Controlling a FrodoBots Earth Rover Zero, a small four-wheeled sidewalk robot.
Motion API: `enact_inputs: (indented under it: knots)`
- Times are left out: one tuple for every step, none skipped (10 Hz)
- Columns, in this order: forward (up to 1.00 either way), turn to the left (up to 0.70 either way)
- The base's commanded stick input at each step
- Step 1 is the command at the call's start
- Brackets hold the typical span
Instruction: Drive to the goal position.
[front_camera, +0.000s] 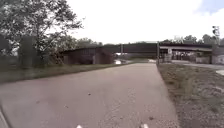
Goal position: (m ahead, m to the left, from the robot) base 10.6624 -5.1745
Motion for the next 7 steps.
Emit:
enact_inputs:
  knots:
    - [0.0,0.0]
    - [0.0,0.0]
    - [0.0,0.0]
    - [0.0,0.0]
    - [0.21,0.0]
    - [0.7,0.0]
    - [0.7,0.0]
